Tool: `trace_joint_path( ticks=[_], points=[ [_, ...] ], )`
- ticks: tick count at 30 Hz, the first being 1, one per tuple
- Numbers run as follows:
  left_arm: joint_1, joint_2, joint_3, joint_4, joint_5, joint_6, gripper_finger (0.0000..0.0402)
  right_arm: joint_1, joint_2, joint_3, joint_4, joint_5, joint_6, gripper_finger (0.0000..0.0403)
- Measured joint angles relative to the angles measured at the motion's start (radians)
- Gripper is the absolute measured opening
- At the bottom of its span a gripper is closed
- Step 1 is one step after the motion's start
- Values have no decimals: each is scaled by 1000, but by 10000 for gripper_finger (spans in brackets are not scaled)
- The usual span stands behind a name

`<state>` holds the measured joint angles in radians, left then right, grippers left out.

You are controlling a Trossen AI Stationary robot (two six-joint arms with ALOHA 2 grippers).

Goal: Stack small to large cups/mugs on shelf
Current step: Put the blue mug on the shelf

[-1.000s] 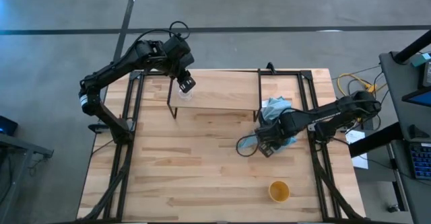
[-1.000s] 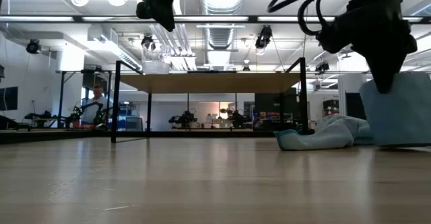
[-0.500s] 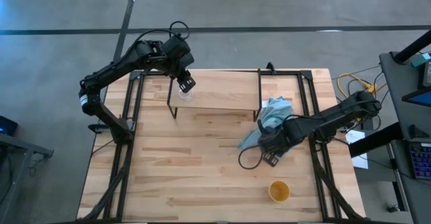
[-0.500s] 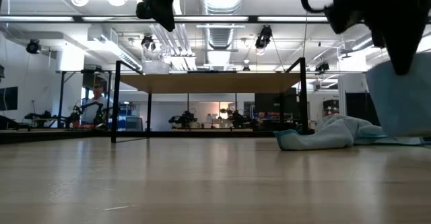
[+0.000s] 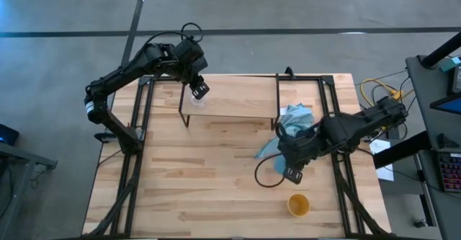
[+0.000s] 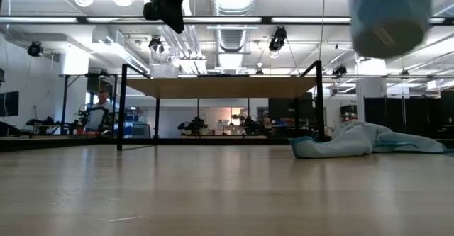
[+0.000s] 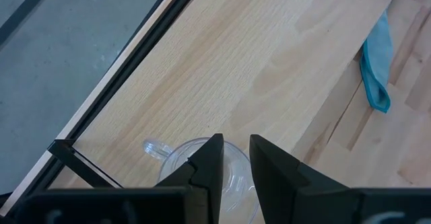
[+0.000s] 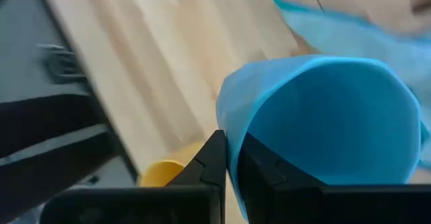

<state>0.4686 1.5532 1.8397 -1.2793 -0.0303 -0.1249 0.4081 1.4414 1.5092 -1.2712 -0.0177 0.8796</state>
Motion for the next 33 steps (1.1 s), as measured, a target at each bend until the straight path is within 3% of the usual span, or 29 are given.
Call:
trace_joint_path(
  ticks=[9, 20, 33],
  points=[
    [0, 0, 0, 0, 0, -1, 59, -42, 0, 144, 126, 125, -241, 18],
    [0, 0, 0, 0, 0, -2, 59, -197, 0, 184, 157, 232, -499, 18],
    [0, 0, -3, 26, 1, -2, 59, -451, 93, 220, 209, 223, -704, 18]
  ],
)
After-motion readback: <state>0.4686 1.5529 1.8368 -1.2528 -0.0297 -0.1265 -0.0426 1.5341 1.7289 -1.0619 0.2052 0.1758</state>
